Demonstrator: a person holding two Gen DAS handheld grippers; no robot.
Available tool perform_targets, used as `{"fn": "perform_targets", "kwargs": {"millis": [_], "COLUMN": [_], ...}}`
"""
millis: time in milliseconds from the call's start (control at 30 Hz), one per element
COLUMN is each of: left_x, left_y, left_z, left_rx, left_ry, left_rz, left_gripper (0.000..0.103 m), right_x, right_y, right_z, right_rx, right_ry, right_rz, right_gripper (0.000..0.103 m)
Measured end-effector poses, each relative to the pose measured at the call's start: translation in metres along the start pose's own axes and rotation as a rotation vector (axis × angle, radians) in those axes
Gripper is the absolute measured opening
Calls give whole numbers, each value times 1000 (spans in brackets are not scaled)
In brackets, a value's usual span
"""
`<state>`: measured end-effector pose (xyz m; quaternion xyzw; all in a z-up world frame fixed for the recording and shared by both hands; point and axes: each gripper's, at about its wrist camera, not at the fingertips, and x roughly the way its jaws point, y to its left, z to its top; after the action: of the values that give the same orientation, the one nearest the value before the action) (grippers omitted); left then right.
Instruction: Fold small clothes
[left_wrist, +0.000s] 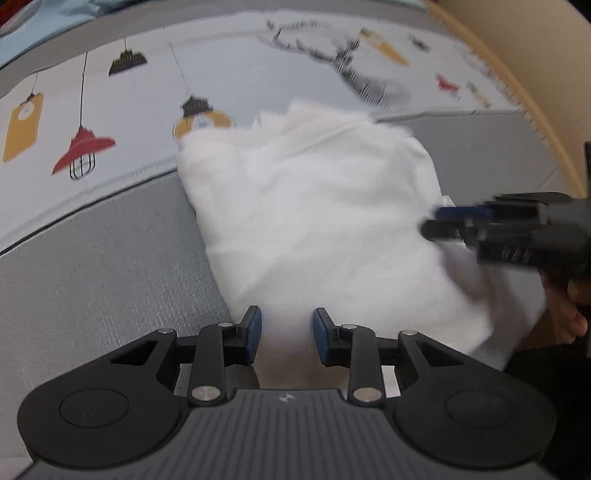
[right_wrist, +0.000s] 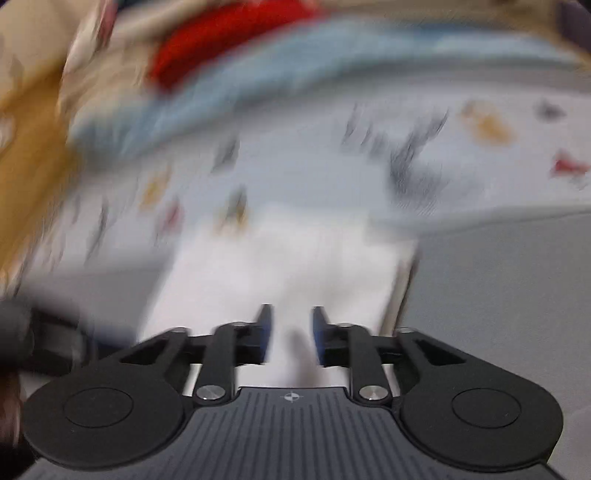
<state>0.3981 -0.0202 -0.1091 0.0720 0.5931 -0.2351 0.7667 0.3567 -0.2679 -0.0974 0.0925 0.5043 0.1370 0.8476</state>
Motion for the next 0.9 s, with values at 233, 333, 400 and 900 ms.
{"fn": "perform_targets", "kwargs": {"millis": [233, 333, 400, 900], "left_x": [-12, 5, 17, 43], "left_y": [39, 58, 61, 63], "left_z": [14, 9, 6, 19], "left_rx": [-329, -450, -473, -463], "left_ry": [-135, -85, -64, -133], "left_rz": [23, -54, -94, -166], "left_gripper": [64, 67, 69, 50], "right_x": [-13, -8, 4, 28], "right_y": [-34, -54, -62, -54], "right_z": [-5, -7, -9, 4], "right_rx": [149, 291, 366, 371], "right_ry": [-57, -30, 29, -8], "right_rz": [-141, -146, -86, -38], "right_gripper": [52, 56, 56, 25]}}
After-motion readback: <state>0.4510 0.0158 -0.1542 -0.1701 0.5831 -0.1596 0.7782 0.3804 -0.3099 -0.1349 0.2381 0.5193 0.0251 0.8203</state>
